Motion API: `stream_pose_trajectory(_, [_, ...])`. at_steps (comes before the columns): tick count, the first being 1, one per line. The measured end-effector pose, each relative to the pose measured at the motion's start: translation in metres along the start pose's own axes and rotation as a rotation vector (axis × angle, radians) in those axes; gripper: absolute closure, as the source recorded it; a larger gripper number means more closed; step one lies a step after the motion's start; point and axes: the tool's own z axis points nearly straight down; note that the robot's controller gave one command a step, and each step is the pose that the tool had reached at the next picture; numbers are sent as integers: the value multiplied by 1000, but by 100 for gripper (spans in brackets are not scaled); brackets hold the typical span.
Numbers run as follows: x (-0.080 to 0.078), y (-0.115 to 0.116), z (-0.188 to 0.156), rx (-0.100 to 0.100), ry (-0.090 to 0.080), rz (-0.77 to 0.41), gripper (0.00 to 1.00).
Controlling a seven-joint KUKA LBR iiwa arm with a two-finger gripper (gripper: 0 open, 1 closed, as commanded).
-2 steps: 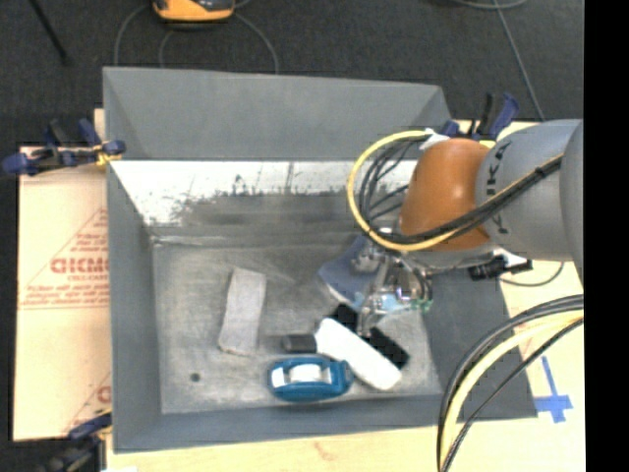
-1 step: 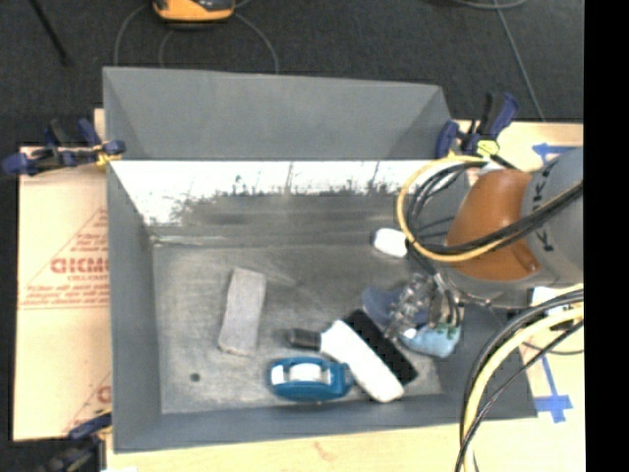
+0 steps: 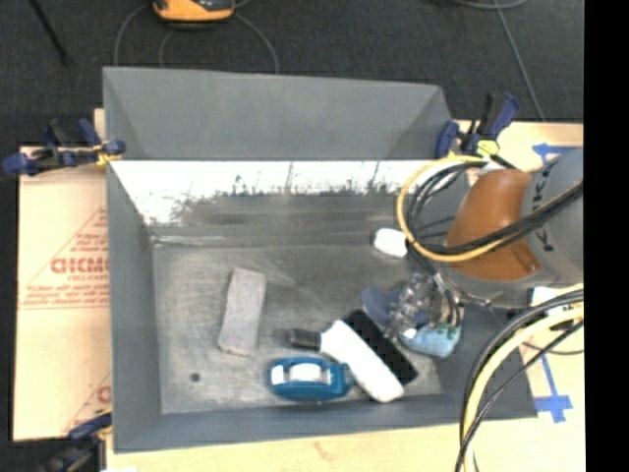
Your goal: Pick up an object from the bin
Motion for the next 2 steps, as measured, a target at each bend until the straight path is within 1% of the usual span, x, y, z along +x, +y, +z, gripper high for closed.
stream_pose_trajectory(1, [0, 0, -2, 1, 3, 0, 100])
stream_pose_trajectory(2, [3, -1, -16, 7, 19, -2, 100])
